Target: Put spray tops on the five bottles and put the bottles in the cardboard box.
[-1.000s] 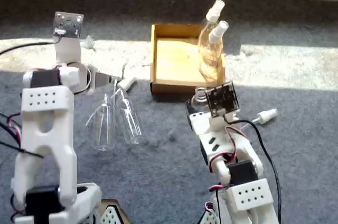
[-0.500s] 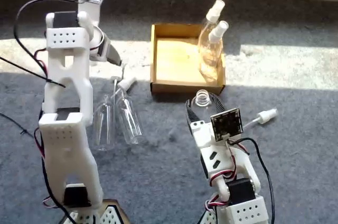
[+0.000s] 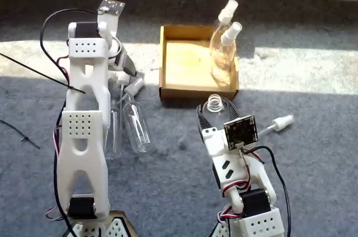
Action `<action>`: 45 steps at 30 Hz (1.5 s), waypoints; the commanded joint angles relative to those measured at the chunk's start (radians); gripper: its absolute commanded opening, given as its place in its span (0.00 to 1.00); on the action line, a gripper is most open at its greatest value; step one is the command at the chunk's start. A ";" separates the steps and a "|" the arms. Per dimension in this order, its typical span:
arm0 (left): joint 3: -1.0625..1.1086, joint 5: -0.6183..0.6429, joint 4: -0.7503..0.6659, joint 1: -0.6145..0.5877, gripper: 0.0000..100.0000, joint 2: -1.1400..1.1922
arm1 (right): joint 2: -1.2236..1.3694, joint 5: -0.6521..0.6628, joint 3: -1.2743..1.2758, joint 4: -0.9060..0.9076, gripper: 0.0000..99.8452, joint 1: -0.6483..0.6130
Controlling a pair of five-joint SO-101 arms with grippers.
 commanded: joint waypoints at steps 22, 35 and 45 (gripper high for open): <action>-0.143 0.098 0.043 0.024 0.05 -0.590 | -0.018 -0.012 0.074 -0.042 0.00 -0.124; 0.516 0.239 0.012 0.383 0.05 -1.506 | -0.016 -0.012 0.013 -0.114 0.00 -0.283; 1.190 0.302 -0.450 0.621 0.05 -1.810 | -0.016 -0.014 -0.016 -0.030 0.00 -0.323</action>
